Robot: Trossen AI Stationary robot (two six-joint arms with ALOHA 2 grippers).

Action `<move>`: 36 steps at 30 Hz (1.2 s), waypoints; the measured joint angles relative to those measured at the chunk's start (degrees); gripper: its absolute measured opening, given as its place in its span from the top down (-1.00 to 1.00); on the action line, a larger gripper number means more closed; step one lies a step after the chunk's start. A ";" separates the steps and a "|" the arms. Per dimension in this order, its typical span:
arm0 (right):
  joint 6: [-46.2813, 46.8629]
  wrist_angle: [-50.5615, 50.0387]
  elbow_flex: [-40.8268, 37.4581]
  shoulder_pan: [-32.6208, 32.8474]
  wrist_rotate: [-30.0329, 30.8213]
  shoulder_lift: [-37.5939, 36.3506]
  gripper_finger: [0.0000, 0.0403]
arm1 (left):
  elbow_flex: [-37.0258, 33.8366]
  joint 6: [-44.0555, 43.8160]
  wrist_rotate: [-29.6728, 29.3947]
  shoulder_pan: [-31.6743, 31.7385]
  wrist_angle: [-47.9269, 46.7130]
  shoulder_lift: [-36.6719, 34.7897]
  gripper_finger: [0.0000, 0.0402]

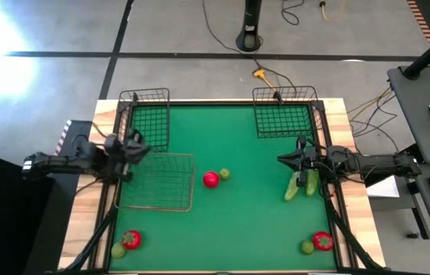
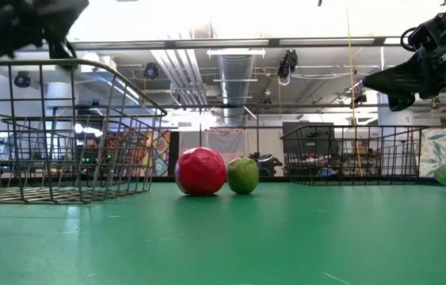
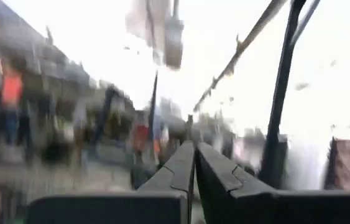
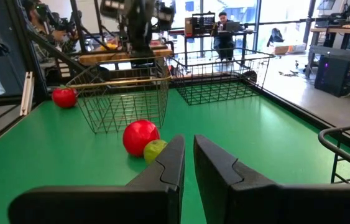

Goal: Sort produce into baskets
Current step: Put the top tomato into the golden wire basket

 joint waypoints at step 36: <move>0.00 0.00 0.00 0.00 -0.02 0.02 0.86 | 68.64 7.89 2.45 3.83 -50.20 71.41 0.94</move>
